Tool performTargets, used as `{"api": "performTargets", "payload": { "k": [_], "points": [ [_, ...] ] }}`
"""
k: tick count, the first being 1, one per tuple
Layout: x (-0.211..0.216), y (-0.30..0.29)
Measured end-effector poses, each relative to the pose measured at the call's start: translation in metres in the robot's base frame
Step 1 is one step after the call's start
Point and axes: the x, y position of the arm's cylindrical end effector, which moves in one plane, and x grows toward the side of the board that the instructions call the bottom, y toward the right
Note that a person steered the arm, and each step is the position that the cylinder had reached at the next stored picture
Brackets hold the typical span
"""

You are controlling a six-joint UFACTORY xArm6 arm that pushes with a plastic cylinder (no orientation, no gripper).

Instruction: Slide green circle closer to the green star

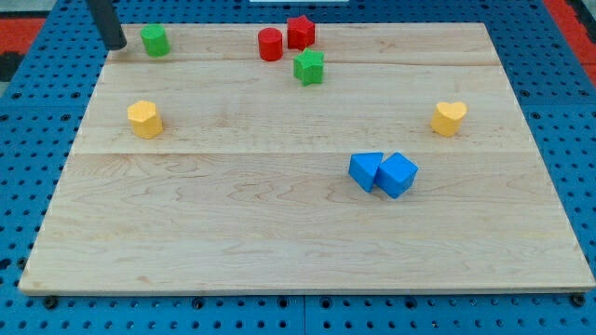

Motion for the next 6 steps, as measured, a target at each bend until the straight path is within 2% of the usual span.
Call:
{"api": "performTargets", "payload": {
  "k": [1, 3, 5, 6],
  "points": [
    [-0.007, 0.031],
    [0.066, 0.166],
    [0.094, 0.179],
    [0.094, 0.246]
  ]
}}
